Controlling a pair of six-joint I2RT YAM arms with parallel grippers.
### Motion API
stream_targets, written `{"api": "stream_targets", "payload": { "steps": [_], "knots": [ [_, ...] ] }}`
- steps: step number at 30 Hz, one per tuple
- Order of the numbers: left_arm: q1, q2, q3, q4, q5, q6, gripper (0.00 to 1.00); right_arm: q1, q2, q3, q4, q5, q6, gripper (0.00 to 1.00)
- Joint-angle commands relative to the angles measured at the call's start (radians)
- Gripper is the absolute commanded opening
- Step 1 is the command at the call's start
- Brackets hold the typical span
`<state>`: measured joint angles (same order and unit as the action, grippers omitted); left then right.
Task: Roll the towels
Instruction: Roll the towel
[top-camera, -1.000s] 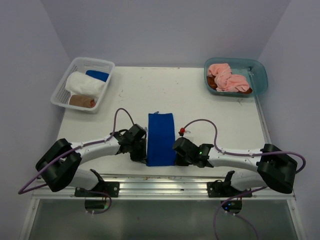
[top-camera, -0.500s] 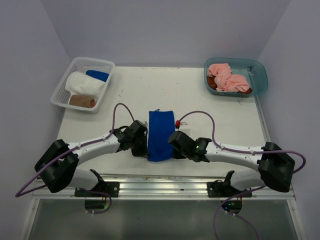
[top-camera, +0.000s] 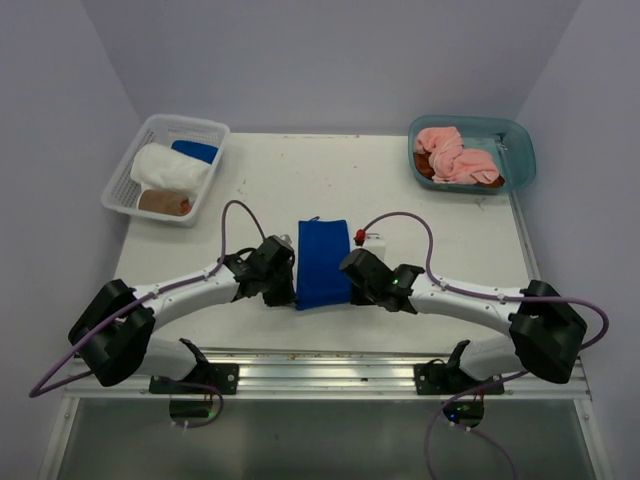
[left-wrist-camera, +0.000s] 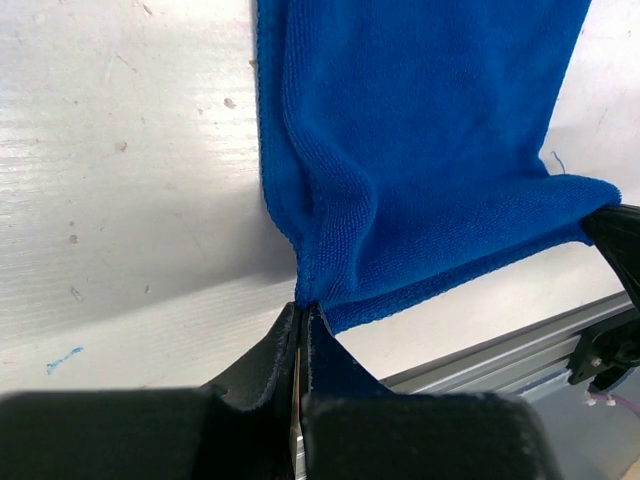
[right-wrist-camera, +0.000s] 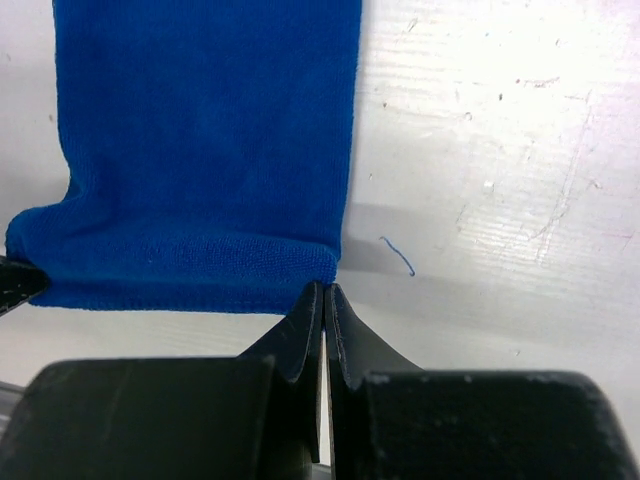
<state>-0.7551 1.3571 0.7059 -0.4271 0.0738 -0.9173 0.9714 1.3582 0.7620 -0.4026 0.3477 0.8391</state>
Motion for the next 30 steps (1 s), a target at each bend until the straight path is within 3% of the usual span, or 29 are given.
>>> {"api": "stream_targets", "payload": {
  "steps": [1,30],
  "knots": [
    [0.02,-0.001,0.043,0.024,-0.029,-0.012,0.0,-0.033,0.015,0.046,0.022,0.03,-0.023,0.0],
    [0.132,0.178,0.132,0.085,0.061,0.075,0.0,-0.111,0.18,0.12,0.091,0.007,-0.067,0.0]
  ]
}}
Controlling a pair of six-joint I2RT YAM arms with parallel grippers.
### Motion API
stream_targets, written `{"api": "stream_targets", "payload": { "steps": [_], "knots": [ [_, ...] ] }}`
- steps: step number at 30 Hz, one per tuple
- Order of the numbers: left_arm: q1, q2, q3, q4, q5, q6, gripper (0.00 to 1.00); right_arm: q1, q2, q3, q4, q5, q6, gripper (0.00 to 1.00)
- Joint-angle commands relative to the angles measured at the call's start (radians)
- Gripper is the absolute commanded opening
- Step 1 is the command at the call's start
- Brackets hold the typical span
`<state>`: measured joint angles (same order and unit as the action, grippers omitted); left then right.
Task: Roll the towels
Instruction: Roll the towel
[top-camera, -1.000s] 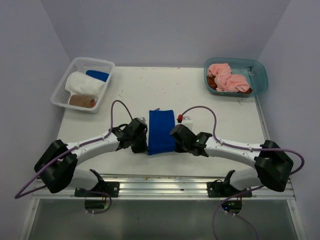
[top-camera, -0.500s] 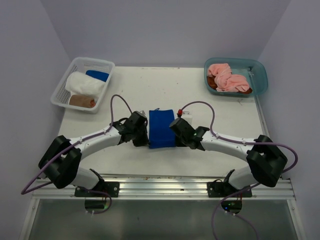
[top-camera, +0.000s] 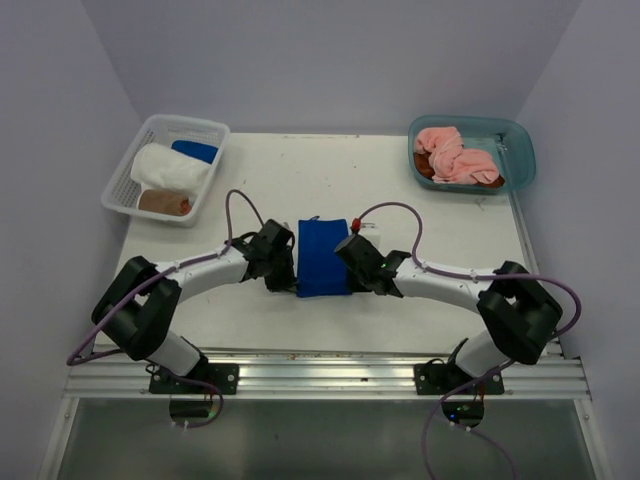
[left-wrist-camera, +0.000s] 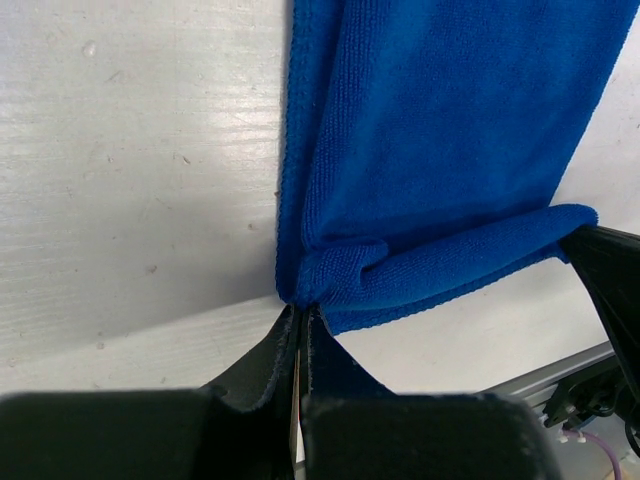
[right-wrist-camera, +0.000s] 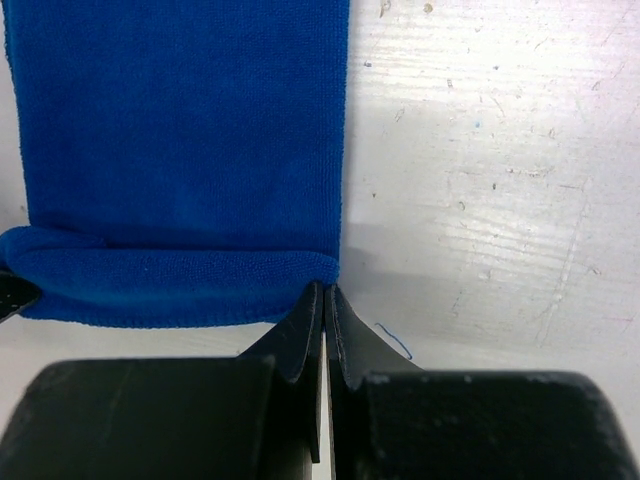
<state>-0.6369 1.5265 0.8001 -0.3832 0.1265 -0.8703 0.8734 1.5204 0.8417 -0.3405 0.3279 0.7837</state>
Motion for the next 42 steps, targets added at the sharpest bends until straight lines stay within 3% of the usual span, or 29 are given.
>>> {"api": "stream_targets", "payload": {
  "steps": [1,21,23,27,33,36,39,42],
  "knots": [
    [0.022,0.015,0.04,0.038,0.01,0.031,0.0,-0.016,0.026,0.04,0.031,0.026,-0.012,0.0],
    [0.039,0.078,0.105,0.02,-0.005,0.06,0.0,-0.031,0.058,0.071,0.069,0.019,-0.043,0.01],
    [0.037,0.08,0.111,0.012,-0.013,0.065,0.05,-0.031,0.047,0.069,0.067,0.016,-0.049,0.06],
    [0.039,0.048,0.117,-0.005,-0.031,0.074,0.16,-0.033,-0.005,0.051,0.084,0.002,-0.061,0.25],
    [0.046,-0.009,0.18,-0.083,-0.108,0.123,0.39,-0.031,-0.106,0.037,0.09,-0.033,-0.084,0.39],
    [0.048,-0.035,0.234,-0.144,-0.177,0.165,0.48,-0.031,-0.137,0.034,0.075,-0.026,-0.083,0.4],
    [0.055,-0.055,0.274,-0.187,-0.209,0.186,0.49,-0.031,-0.144,0.027,0.069,-0.027,-0.077,0.39],
    [0.059,-0.074,0.297,-0.217,-0.229,0.205,0.47,-0.031,-0.138,-0.001,0.095,-0.062,-0.066,0.24]
  ]
}}
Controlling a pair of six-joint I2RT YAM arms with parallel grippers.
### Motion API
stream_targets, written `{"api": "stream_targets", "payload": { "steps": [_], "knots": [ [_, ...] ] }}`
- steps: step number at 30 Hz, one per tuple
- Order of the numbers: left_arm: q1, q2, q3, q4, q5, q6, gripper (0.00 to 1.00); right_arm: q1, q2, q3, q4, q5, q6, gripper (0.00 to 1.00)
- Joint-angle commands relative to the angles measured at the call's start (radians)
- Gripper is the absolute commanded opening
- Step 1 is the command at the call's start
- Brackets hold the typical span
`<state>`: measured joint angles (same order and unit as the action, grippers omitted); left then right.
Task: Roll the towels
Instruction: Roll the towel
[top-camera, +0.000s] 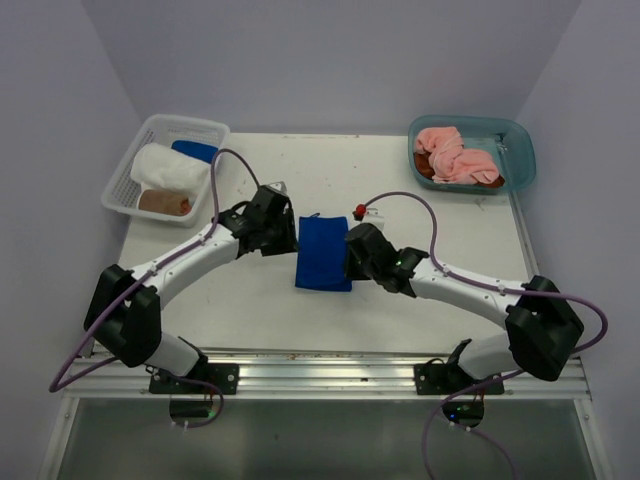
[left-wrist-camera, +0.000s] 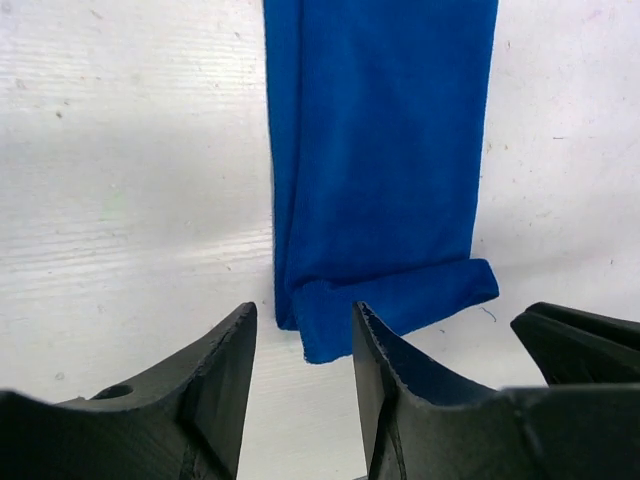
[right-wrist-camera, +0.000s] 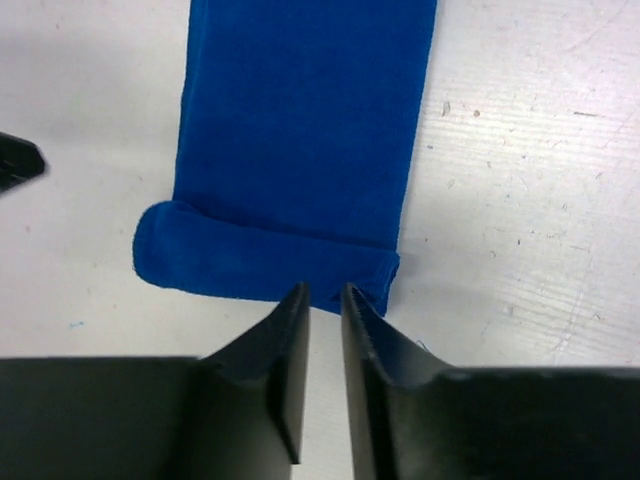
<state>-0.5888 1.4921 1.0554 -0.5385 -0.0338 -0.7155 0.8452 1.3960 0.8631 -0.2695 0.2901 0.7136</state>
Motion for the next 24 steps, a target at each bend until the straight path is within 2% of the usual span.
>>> {"api": "stream_targets", "payload": {
  "steps": [1,2,5,8,15,19,24],
  "knots": [
    [0.01,-0.047,0.043,-0.063,-0.069,0.059,0.46,-0.003,-0.011,-0.039,0.033,-0.038,0.01,0.2],
    [0.01,-0.065,0.041,-0.063,-0.069,0.065,0.44,-0.001,-0.009,-0.05,0.053,-0.051,0.02,0.12],
    [0.009,-0.101,0.025,-0.054,-0.049,0.086,0.36,0.008,-0.003,-0.072,0.075,-0.074,0.03,0.04],
    [0.01,-0.115,-0.003,-0.044,-0.035,0.09,0.31,0.018,0.024,-0.073,0.088,-0.097,0.03,0.0],
    [0.01,-0.098,-0.046,-0.014,0.029,0.083,0.19,0.081,0.115,-0.004,0.064,-0.089,0.015,0.0],
    [0.01,-0.102,-0.077,-0.008,0.055,0.09,0.17,0.091,0.15,0.02,0.075,-0.097,0.015,0.0],
    [0.01,-0.101,-0.084,-0.012,0.051,0.094,0.17,0.091,0.215,0.086,0.0,-0.048,0.014,0.0]
  ]
}}
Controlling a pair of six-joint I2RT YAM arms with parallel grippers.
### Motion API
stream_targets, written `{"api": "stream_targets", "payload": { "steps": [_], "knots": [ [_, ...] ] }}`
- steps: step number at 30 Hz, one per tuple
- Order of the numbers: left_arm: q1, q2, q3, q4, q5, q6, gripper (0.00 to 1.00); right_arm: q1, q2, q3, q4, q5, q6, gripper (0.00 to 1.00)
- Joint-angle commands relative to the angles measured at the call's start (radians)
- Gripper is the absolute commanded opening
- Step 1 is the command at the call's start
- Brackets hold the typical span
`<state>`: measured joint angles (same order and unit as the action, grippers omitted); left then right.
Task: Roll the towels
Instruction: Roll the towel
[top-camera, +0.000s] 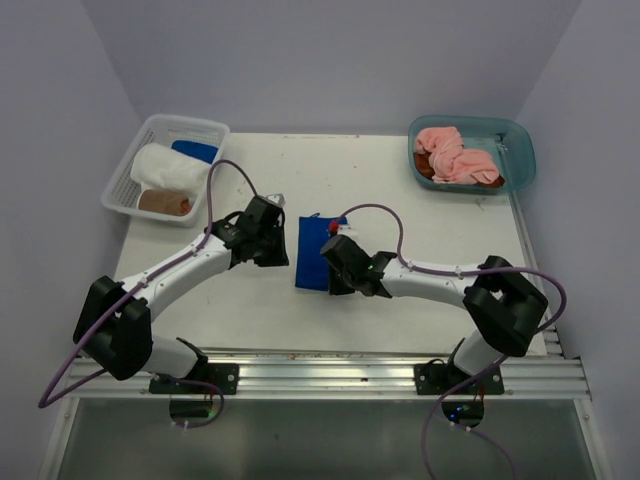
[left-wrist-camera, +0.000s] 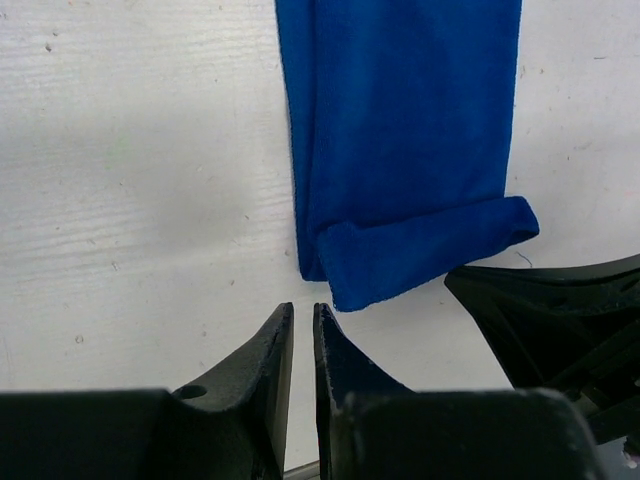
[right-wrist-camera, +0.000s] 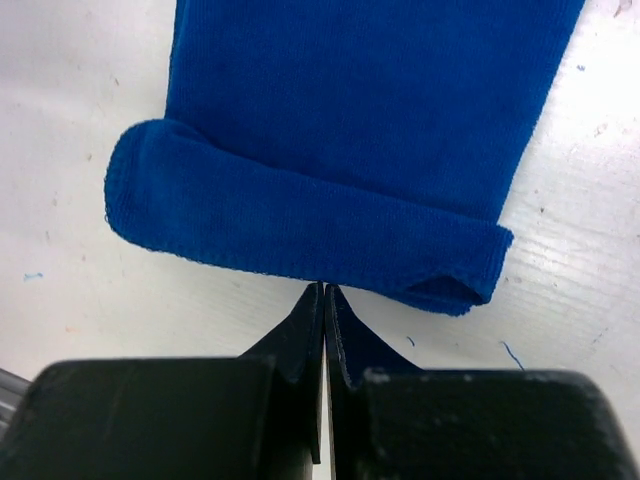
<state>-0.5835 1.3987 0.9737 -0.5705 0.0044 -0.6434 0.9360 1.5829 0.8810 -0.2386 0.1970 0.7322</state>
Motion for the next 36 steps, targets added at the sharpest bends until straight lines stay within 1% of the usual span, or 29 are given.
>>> {"api": "stream_targets", "payload": {
  "steps": [1,9,13,18,23,26,29,36],
  "knots": [
    [0.005,-0.009,-0.004,0.02,0.012,0.022,0.17,0.0,0.037,0.09,-0.037,0.047,-0.008,0.0],
    [0.005,-0.003,-0.02,0.026,0.02,0.028,0.15,-0.008,0.124,0.213,-0.117,0.131,-0.062,0.0],
    [0.005,-0.004,-0.024,0.031,0.02,0.03,0.14,-0.031,0.178,0.269,-0.116,0.136,-0.07,0.0],
    [0.005,-0.02,-0.03,0.031,0.02,0.031,0.13,-0.04,0.187,0.314,-0.126,0.137,-0.063,0.0],
    [0.005,-0.018,-0.036,0.037,0.017,0.042,0.13,-0.04,0.112,0.28,-0.111,0.162,-0.042,0.0],
    [0.005,-0.017,-0.04,0.05,0.034,0.045,0.13,-0.04,0.036,0.228,-0.088,0.176,-0.037,0.0],
    [0.004,-0.014,-0.038,0.069,0.054,0.047,0.12,-0.04,-0.001,0.191,-0.096,0.185,-0.037,0.0],
    [0.004,0.032,-0.053,0.144,0.123,0.03,0.09,-0.042,-0.015,0.104,-0.12,0.179,-0.022,0.0]
  ]
}}
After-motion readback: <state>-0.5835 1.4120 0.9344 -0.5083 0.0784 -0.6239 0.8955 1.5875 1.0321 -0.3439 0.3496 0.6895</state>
